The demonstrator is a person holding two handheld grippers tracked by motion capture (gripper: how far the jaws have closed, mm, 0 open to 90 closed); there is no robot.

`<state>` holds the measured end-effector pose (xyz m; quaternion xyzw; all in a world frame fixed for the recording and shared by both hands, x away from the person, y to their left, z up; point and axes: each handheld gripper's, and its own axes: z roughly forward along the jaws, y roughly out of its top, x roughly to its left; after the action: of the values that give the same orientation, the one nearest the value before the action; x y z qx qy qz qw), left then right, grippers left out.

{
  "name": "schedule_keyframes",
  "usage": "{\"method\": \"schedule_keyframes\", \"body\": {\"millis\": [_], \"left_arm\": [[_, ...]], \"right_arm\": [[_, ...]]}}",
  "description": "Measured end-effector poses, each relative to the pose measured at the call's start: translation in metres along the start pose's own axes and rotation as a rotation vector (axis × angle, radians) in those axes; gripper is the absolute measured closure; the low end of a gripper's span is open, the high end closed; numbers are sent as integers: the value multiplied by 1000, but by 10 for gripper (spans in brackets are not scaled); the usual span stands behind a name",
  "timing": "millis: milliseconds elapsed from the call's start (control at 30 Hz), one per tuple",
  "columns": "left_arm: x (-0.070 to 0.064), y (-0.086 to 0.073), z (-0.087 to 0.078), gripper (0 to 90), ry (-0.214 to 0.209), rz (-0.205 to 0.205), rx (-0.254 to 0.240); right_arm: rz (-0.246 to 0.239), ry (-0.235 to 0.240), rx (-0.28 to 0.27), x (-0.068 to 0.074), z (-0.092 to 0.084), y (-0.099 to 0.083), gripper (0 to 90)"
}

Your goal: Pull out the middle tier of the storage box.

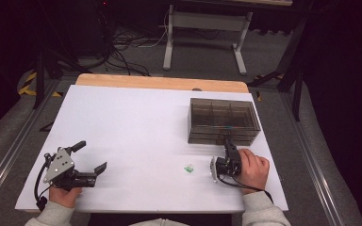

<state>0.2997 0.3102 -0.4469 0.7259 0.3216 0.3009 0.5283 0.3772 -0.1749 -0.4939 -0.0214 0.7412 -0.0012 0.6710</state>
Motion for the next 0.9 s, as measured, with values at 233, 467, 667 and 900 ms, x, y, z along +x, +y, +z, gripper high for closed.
{"method": "schedule_keyframes", "body": {"millis": [233,467,667,900], "left_arm": [[0,0,0,2,0,0,-3],[0,0,0,2,0,-2,-5],[1,0,-1,2,-1,-2,-6],[1,0,-1,2,-1,-7,-9]], "right_arm": [[3,-5,7,0,0,1,813],[24,-4,7,-1,-1,1,814],[22,0,-2,-2,-3,1,814],[17,6,4,-4,-9,0,814]]}}
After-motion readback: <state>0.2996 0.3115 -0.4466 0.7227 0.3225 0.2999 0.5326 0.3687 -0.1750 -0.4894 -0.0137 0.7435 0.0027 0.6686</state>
